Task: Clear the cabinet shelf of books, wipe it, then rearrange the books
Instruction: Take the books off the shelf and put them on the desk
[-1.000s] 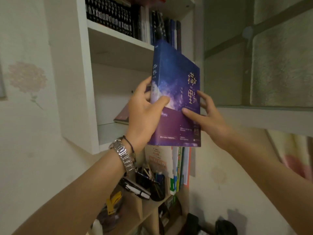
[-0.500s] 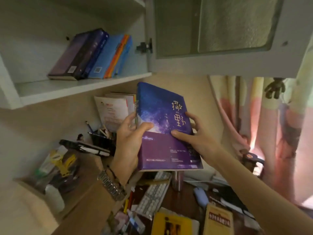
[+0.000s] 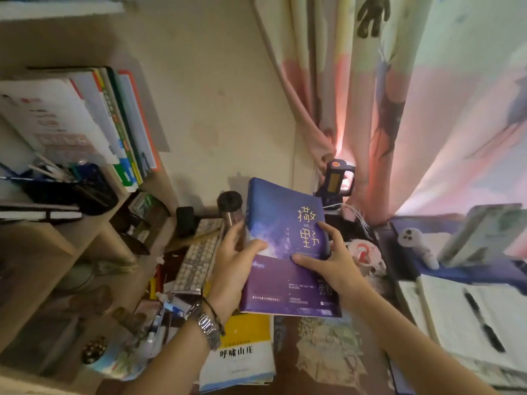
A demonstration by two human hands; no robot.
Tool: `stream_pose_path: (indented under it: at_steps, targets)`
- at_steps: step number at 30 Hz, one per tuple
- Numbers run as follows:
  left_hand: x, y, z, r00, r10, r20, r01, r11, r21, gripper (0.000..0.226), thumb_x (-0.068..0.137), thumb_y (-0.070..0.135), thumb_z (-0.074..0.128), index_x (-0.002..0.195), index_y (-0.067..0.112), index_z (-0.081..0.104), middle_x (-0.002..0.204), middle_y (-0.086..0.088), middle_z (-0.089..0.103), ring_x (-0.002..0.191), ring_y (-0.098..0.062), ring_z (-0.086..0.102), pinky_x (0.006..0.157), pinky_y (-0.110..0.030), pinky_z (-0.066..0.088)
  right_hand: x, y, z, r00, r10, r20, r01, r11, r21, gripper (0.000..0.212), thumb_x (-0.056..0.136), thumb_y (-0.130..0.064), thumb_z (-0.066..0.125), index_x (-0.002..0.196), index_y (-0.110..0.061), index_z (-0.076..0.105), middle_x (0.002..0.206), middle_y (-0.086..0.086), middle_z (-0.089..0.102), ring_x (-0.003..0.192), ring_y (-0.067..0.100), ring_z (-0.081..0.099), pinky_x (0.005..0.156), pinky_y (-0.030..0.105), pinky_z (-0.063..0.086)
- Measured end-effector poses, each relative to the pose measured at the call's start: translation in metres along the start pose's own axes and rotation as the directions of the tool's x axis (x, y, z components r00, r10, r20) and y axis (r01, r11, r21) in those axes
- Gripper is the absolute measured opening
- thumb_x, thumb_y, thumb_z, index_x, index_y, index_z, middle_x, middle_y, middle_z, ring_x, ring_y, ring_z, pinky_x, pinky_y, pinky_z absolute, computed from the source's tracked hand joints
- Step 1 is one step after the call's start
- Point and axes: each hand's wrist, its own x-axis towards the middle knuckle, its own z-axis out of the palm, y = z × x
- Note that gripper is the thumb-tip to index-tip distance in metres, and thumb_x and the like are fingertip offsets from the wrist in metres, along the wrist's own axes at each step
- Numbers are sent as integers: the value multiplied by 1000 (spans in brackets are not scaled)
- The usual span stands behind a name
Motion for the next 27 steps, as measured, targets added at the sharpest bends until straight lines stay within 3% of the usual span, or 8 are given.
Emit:
stream_pose_path:
  at_steps: [3, 6, 10, 14, 16, 19, 24, 27]
  targets:
    - [0, -40, 18, 997, -69, 24, 68, 996, 58, 38, 83, 8, 65, 111, 34, 61, 98, 7, 72, 85, -16, 71, 72, -33, 56, -14, 37, -24, 995, 22, -92, -26, 999, -44, 81, 68, -8, 84, 130, -32, 40, 116, -6, 55, 89, 8, 66, 69, 23, 57]
    - [-4, -78, 33, 983, -166, 74, 157, 981, 116, 37, 84, 10, 65, 107, 38, 59, 96, 7, 70, 85, -20, 70, 75, -40, 58, -30, 75, -46, 986, 71, -151, -79, 996, -47, 81, 68, -12, 86, 129, -38, 40, 126, -4, 49, 104, 18, 62, 83, 40, 58]
    - [-7, -120, 53, 947, -288, 143, 266, 952, 151, 39, 85, 6, 62, 120, 25, 57, 101, -1, 70, 83, -22, 70, 64, -33, 56, -49, 119, -69, 965, 98, -242, -113, 992, -51, 81, 68, -7, 85, 130, -36, 41, 131, -2, 48, 109, 17, 59, 86, 39, 57]
    - [-5, -155, 70, 908, -379, 177, 339, 914, 221, 40, 86, 7, 62, 121, 24, 56, 109, -3, 67, 83, -23, 70, 65, -34, 57, -61, 153, -90, 945, 121, -304, -162, 980, -112, 83, 65, -18, 87, 128, -47, 40, 135, -2, 44, 116, 19, 55, 95, 48, 51]
    - [-5, -169, 80, 879, -433, 201, 375, 887, 270, 37, 86, 9, 62, 118, 28, 56, 108, 0, 67, 84, -23, 71, 71, -39, 59, -66, 164, -99, 929, 143, -341, -201, 969, -143, 85, 67, -17, 86, 133, -42, 38, 134, 0, 43, 115, 19, 54, 96, 47, 50]
    - [-4, -191, 95, 856, -468, 220, 385, 860, 335, 44, 84, 9, 62, 124, 26, 55, 110, 2, 67, 88, -22, 70, 78, -41, 58, -73, 180, -111, 899, 171, -404, -258, 950, -174, 88, 68, -16, 86, 138, -34, 36, 134, 3, 41, 116, 19, 51, 100, 43, 47]
    - [-6, -223, 117, 838, -492, 233, 349, 814, 463, 59, 79, 9, 64, 134, 22, 48, 119, 1, 61, 98, -18, 65, 83, -38, 56, -86, 208, -125, 853, 261, -453, -364, 918, -157, 100, 60, -28, 90, 139, -38, 31, 133, -1, 40, 117, 19, 50, 100, 47, 47]
    - [-8, -239, 125, 834, -506, 220, 347, 791, 503, 56, 81, 3, 63, 130, 23, 45, 106, 7, 60, 90, -14, 63, 71, -28, 52, -90, 222, -132, 841, 297, -451, -410, 896, -173, 105, 60, -15, 90, 142, -36, 27, 133, 1, 39, 120, 21, 47, 103, 47, 43]
